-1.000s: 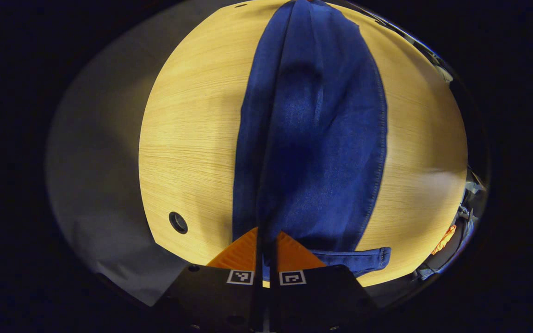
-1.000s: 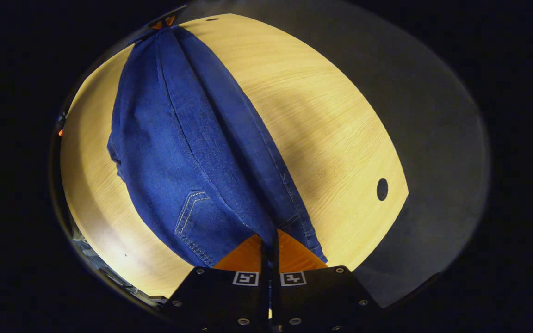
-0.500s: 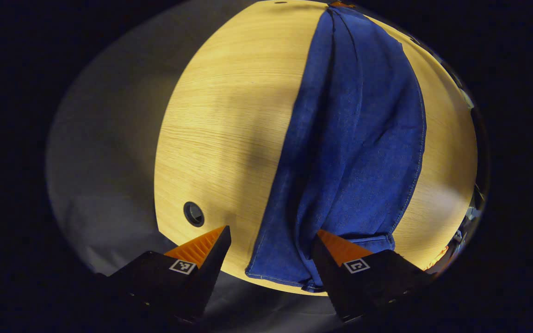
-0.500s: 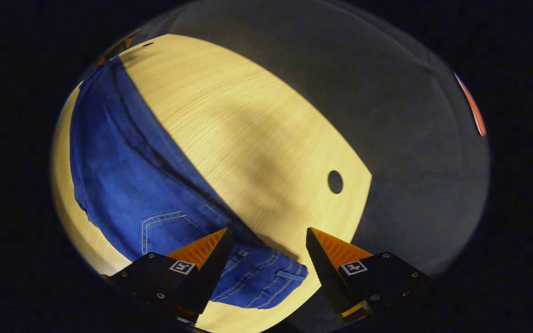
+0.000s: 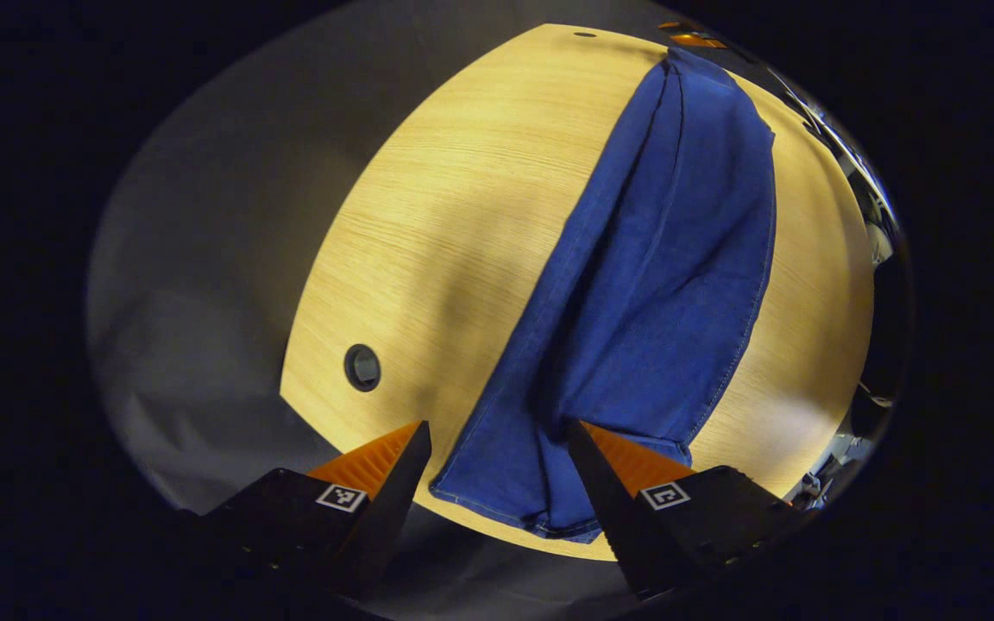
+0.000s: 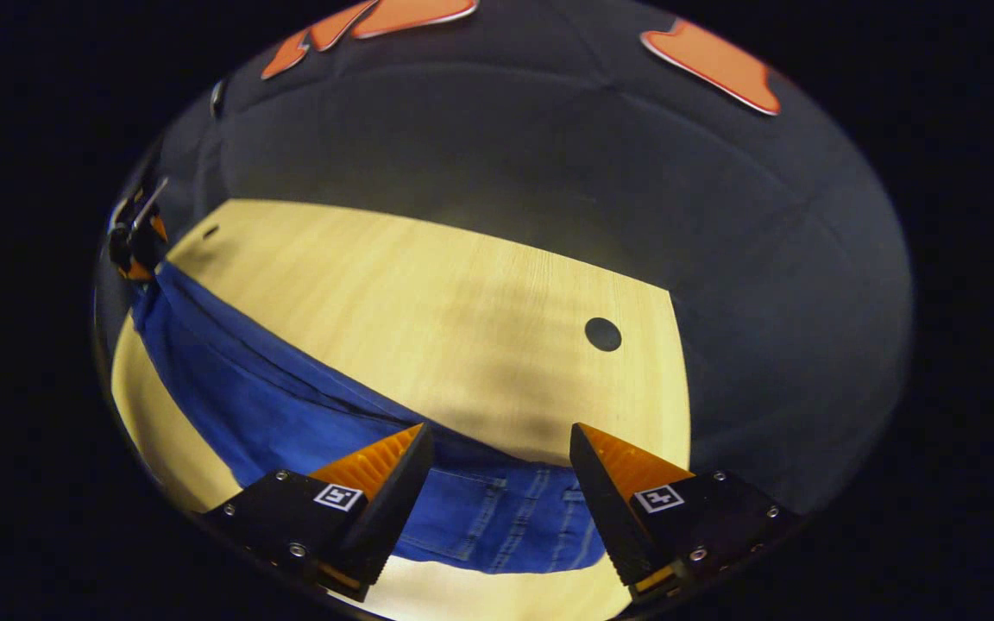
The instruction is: Grasp the waist and the cuffs of the jeans and fold them to make the two legs overlap; first hold the waist and fold one-third of the jeans toward the cuffs, then hold the cuffs and fold the remaining one-third in the same direction to finish folding.
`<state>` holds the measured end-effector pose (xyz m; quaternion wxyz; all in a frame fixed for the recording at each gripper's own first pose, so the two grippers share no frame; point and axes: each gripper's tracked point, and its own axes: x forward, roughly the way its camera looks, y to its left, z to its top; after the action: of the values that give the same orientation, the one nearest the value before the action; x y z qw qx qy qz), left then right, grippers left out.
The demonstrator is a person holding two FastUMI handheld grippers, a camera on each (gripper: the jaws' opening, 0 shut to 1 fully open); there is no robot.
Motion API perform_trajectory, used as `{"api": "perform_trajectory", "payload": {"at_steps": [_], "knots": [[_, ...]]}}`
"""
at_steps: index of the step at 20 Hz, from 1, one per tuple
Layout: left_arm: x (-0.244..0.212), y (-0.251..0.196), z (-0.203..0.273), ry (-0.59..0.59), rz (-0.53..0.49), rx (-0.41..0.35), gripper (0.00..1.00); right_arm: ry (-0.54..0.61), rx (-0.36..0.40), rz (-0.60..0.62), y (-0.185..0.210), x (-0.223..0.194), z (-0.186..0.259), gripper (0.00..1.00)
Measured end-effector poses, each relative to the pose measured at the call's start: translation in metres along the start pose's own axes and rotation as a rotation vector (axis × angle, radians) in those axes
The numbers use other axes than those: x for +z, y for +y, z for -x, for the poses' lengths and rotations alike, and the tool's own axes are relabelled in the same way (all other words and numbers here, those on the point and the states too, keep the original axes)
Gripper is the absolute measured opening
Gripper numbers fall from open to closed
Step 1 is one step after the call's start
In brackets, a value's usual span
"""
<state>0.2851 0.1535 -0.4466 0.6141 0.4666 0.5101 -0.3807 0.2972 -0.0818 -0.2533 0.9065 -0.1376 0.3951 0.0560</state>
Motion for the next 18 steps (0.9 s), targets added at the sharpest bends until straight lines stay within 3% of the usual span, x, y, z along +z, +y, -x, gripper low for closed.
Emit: {"api": "perform_trajectory", "payload": {"at_steps": [4, 9, 12, 15, 18], "knots": [[0.01, 0.035, 0.047, -0.161, 0.19, 0.132, 0.99, -0.128, 0.12, -0.257, 0.004, 0.009, 0.005, 0.99], [0.051, 0.043, 0.108, -0.52, 0.496, 0.251, 0.99, -0.311, 0.148, -0.556, -0.008, 0.016, 0.016, 0.98], [0.065, 0.056, 0.128, -0.696, 0.655, 0.357, 0.99, -0.354, 0.108, -0.718, -0.013, 0.012, 0.011, 0.98], [0.071, 0.056, 0.146, -0.817, 0.719, 0.446, 0.99, -0.349, 0.081, -0.863, -0.013, 0.007, -0.003, 0.97], [0.065, 0.053, 0.147, -0.885, 0.783, 0.486, 0.98, -0.298, 0.066, -0.972, -0.002, -0.013, -0.016, 0.97]]}}
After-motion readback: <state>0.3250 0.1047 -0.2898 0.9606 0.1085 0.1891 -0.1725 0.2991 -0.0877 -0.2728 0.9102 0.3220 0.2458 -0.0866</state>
